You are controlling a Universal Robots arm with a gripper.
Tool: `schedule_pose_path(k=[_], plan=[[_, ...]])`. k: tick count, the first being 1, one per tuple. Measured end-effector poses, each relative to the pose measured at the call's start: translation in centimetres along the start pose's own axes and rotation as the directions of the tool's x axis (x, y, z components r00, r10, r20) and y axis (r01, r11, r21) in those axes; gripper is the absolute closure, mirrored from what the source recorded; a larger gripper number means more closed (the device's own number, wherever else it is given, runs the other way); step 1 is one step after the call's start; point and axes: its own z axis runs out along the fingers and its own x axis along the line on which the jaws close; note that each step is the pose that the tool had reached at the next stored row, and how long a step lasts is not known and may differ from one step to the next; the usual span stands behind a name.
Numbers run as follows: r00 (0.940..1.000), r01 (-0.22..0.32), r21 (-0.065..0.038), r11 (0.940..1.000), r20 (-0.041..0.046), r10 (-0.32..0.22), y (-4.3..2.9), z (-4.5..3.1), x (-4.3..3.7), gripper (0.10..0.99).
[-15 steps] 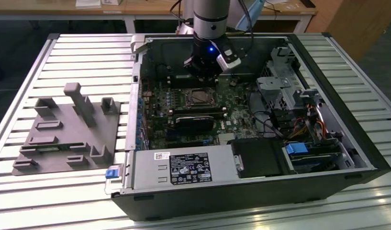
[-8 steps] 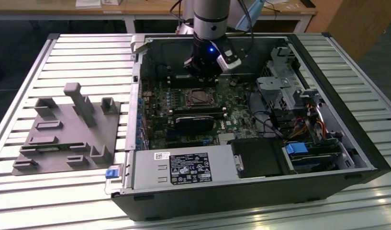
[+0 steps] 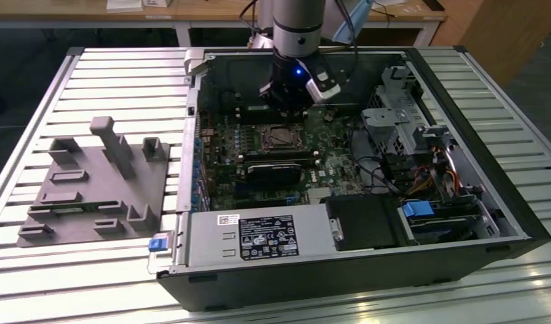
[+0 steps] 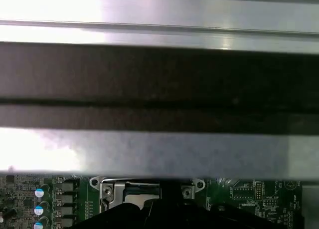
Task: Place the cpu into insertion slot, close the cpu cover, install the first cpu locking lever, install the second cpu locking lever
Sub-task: 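Install the second cpu locking lever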
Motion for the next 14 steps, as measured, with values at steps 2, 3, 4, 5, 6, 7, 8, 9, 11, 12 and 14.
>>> schedule_pose_path(k=[2,3,4,5,6,7,8,9,11,12,14], plan=[[1.0,0.0,0.0,1.0,0.0,0.0,-0.15,0.0,0.0,0.965],[1.0,0.0,0.0,1.0,0.0,0.0,-0.26,-0.01,0.0,0.965],[1.0,0.0,0.0,1.0,0.0,0.0,-0.82,-0.02,0.01,0.965],[1.0,0.0,0.0,1.0,0.0,0.0,-0.9,-0.02,0.01,0.965],[1.0,0.0,0.0,1.0,0.0001,0.0,-0.95,-0.02,0.01,0.965],[1.0,0.0,0.0,1.0,0.0,0.0,-0.98,-0.05,0.01,0.965],[1.0,0.0,0.0,1.0,-0.0001,0.0,-1.0,-0.1,0.01,0.965],[1.0,0.0,0.0,1.0,0.0,0.0,-1.0,-0.19,0.0,0.965],[1.0,0.0,-0.001,1.0,0.0,0.0,-1.02,-0.44,-0.01,0.965],[1.0,0.0,-0.001,1.0,0.0,0.0,-1.02,-0.59,-0.01,0.965],[1.0,0.0,-0.001,1.0,0.0,0.0,-1.01,-0.93,-0.02,0.965]])
